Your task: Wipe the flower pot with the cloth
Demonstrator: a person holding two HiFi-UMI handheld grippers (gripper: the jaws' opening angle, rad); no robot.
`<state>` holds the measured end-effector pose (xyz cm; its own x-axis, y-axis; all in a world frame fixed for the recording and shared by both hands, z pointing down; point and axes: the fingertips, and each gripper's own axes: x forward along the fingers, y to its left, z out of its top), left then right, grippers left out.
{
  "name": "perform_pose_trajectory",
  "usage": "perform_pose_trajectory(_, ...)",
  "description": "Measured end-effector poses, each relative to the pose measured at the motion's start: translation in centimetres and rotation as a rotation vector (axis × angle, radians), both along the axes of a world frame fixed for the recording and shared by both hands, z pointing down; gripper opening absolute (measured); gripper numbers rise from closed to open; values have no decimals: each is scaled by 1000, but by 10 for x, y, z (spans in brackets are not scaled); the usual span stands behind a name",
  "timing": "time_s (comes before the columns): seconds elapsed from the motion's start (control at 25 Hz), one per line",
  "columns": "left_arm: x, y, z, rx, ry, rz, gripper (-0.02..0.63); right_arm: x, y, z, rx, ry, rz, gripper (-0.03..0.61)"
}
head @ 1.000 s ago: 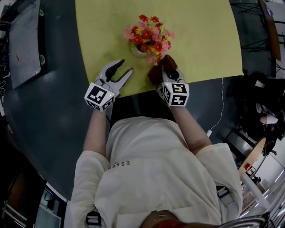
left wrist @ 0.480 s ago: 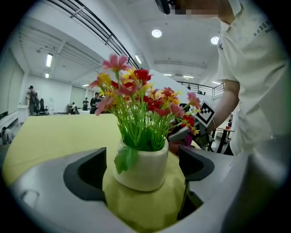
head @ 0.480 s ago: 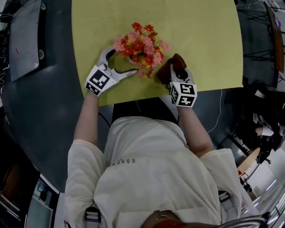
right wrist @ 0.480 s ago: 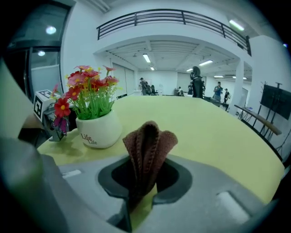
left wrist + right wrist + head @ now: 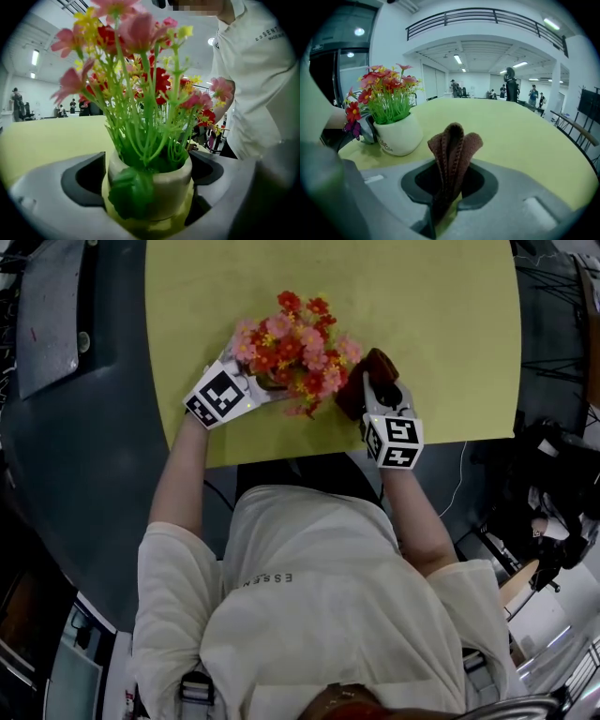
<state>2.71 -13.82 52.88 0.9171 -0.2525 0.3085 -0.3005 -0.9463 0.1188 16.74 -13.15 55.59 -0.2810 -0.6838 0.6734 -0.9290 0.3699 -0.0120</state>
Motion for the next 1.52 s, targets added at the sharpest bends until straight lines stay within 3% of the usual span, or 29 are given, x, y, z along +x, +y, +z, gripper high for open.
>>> perform_pose_trajectory(0.16, 7, 3, 8, -15, -49, 42, 561, -1, 0, 2, 0, -6, -26, 61)
perform_pose_trajectory(0.48, 8, -1, 11, -11, -97, 15, 557, -2, -1, 1, -8, -20, -55, 61)
perform_pose_trajectory(0.88, 3, -4, -28, -76, -14, -225, 557, -15, -1, -19, 42, -34, -109, 61)
perform_pose_trajectory(1.2, -8, -12, -115, -154, 20, -357, 557, -80, -13, -68, 140, -137, -247, 61)
perform_pose_trajectory(1.52, -21, -11, -165, -140, 24, -439, 557, -130, -7, -125, 255, -210, -326, 61)
